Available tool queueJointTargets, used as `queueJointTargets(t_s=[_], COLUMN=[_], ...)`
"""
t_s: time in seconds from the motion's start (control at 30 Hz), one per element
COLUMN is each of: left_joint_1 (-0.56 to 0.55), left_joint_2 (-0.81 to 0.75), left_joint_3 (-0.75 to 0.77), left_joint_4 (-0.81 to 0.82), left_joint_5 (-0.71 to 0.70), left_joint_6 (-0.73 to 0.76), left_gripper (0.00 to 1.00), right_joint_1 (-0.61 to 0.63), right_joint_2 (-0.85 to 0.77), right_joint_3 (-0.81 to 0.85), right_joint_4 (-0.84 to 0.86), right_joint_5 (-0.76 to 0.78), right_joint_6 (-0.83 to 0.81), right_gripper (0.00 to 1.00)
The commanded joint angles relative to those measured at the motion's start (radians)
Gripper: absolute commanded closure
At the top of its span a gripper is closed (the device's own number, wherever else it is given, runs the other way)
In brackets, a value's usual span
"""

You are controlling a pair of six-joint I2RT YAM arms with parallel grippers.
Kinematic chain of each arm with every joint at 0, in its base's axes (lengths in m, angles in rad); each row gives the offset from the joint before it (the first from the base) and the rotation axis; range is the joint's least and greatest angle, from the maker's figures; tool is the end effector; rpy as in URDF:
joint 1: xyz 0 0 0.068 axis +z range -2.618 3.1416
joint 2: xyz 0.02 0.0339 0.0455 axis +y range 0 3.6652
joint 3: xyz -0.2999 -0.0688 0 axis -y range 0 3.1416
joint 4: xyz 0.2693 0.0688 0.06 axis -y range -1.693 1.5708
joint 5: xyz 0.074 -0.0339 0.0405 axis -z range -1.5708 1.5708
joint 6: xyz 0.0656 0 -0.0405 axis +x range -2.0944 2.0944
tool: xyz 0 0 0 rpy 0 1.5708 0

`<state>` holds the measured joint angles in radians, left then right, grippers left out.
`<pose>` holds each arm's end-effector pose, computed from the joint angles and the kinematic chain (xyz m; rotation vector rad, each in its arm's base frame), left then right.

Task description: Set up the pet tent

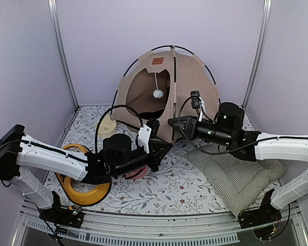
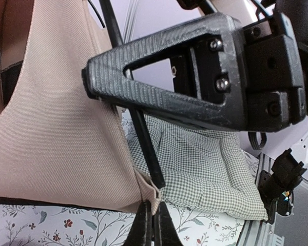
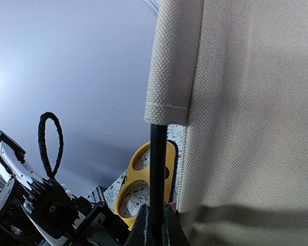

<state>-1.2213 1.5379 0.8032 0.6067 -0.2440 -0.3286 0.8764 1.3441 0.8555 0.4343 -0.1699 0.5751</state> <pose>0.1473 -0.3579 0.2597 0.5944 1.6861 -0.9382 0.2199 0.2814 0.3248 -0.4071 1.7300 1.2264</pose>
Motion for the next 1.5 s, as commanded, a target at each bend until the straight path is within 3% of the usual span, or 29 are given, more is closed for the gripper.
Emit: queueJointTargets(t_s=[0.0,1.47], left_joint_1=[-0.102,-0.103], left_joint_2=[0.040,0.054], left_joint_3=[-0.062,-0.071], left_joint_4=[-0.175,-0.175], left_joint_5=[0.174,0.184], left_joint_6=[-0.016,-0.015], left_gripper=[1.00,1.00], right_joint_1=[-0.046,-0.046], right_joint_2=[-0.005,0.003], right_joint_3=[0.086,0.088], right_joint_4=[0.210,0.196], right_joint_5=[0.185,0.197], right_joint_6=[-0.018,-0.030], right_gripper=[1.00,1.00])
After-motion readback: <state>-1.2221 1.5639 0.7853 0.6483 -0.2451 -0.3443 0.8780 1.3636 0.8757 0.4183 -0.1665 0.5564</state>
